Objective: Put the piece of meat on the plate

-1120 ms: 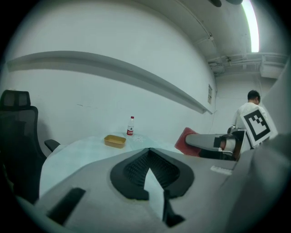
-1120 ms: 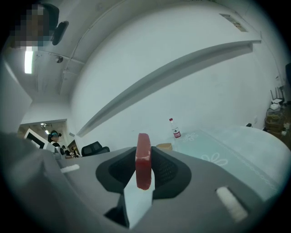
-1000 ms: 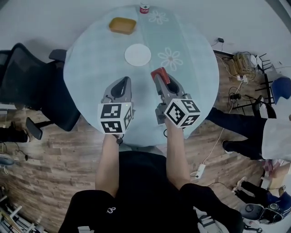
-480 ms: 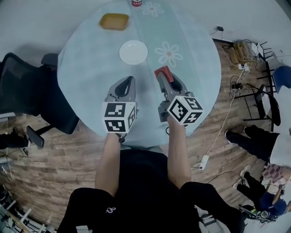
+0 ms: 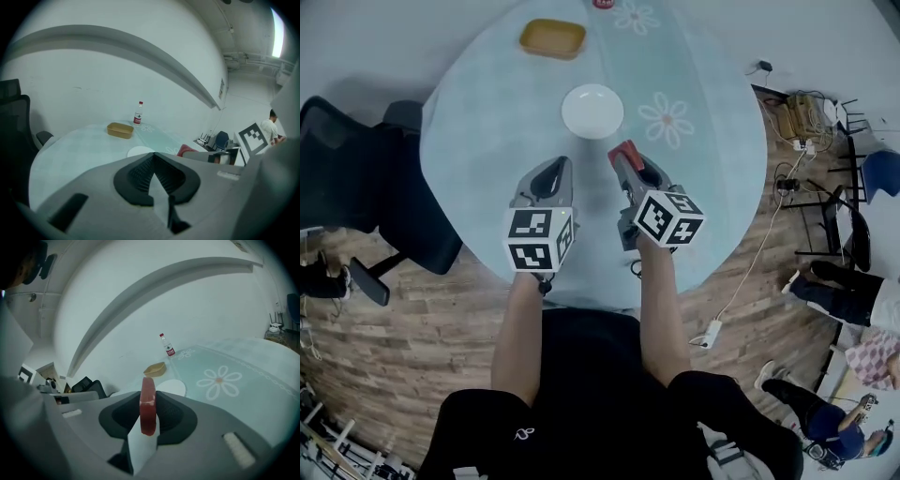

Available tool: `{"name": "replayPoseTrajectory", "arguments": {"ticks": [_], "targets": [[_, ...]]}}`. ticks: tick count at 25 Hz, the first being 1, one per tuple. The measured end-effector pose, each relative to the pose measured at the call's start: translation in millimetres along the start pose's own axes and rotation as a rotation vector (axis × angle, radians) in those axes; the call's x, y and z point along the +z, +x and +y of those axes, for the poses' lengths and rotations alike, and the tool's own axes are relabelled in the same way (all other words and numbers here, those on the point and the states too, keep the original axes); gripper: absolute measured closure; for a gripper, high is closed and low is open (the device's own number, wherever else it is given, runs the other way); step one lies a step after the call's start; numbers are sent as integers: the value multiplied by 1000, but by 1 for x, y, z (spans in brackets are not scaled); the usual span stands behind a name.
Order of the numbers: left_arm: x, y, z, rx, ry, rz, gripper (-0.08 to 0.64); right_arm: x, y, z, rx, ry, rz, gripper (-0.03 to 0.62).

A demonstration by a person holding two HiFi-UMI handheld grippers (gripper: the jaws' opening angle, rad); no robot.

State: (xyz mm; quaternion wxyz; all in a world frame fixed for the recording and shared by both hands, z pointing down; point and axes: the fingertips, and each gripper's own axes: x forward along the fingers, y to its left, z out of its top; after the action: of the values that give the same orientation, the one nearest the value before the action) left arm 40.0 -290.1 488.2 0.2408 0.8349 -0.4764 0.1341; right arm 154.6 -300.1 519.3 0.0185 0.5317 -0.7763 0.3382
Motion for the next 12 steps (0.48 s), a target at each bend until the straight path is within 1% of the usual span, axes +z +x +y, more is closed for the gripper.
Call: {"name": "replayPoseTrajectory", "arguments": {"ticks": [3,6,8,12], "targets": [[0,0,20,24,-32,5,566,-9,24,-13,-41,24,65,489],[-3,4,46,53,-76,14,566,-13,58,-21,-39,-3,135,489],[-4,8,62,67,-106,18,566,-15,83,-23,-19,-29,202,489],[-6,20,87,87,-153,20,566,-20,138,-19,60,-49,352,489]]}}
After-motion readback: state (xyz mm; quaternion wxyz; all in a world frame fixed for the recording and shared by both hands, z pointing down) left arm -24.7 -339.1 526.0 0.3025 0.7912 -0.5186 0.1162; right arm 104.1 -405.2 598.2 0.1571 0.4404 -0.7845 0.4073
